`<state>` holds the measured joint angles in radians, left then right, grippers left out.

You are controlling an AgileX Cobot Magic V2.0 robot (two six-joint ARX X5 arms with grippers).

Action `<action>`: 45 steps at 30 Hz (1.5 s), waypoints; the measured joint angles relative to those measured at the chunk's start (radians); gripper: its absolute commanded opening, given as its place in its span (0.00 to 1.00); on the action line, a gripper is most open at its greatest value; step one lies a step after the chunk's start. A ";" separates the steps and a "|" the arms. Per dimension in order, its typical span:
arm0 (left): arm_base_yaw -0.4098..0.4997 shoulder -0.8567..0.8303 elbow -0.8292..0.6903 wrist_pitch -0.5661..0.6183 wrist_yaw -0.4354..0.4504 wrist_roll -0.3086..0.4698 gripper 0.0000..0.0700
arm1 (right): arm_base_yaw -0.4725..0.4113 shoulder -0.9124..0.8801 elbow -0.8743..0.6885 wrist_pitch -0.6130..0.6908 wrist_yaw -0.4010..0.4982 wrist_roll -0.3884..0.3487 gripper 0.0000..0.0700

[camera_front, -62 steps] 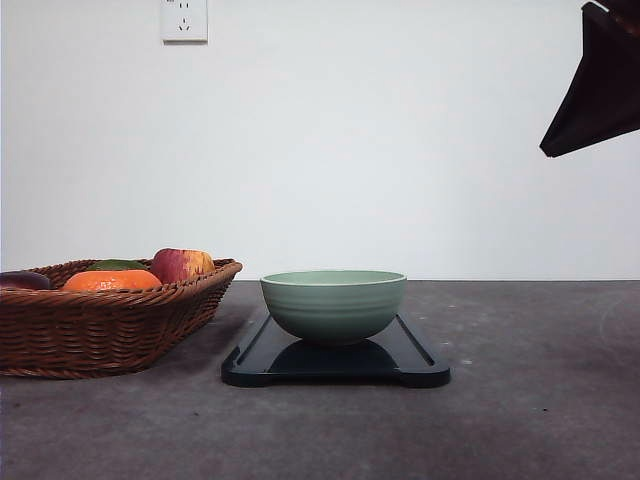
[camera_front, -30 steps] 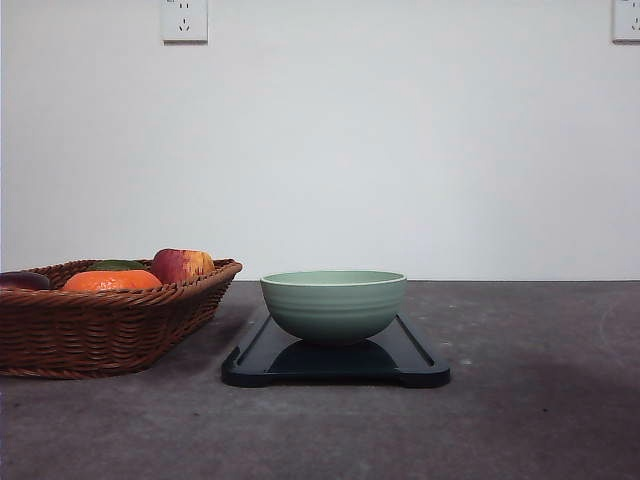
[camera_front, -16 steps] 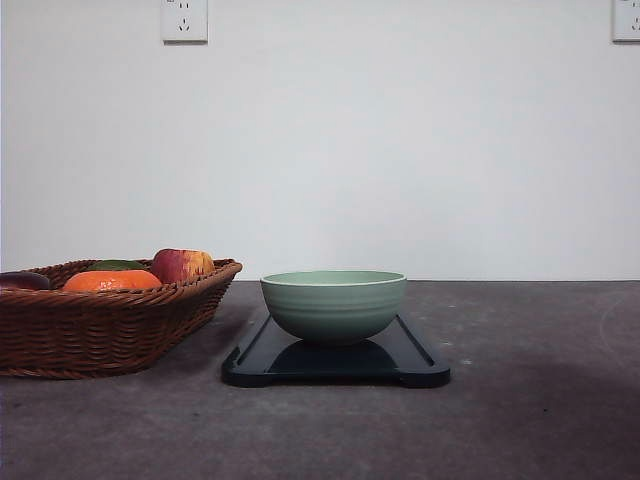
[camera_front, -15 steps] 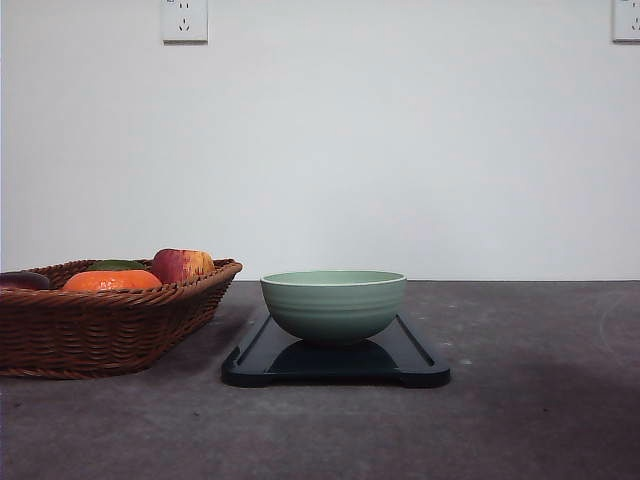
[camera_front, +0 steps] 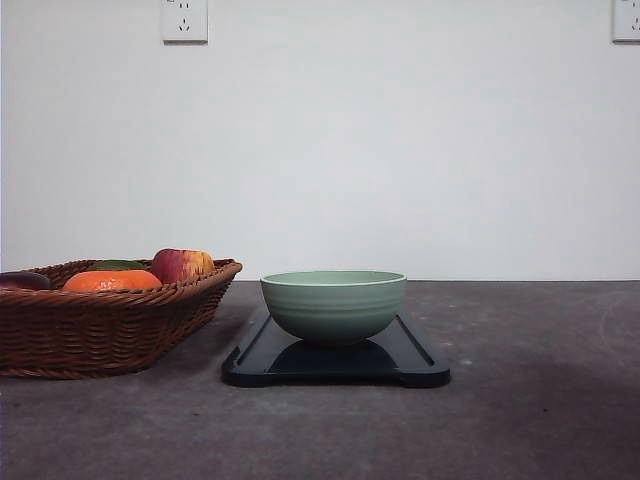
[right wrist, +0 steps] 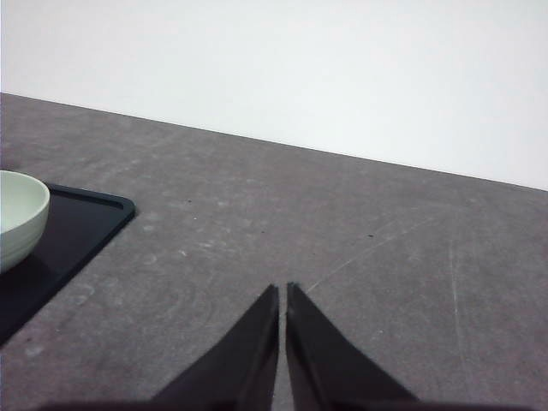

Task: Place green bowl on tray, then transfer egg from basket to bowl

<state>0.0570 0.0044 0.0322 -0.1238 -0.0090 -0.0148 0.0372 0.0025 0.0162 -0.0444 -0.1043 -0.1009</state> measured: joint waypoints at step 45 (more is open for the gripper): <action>0.000 0.000 0.000 0.000 0.000 0.000 0.00 | 0.000 0.000 0.000 0.000 0.000 0.000 0.01</action>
<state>0.0570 0.0044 0.0322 -0.1238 -0.0092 -0.0148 0.0372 0.0025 0.0162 -0.0444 -0.1043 -0.1009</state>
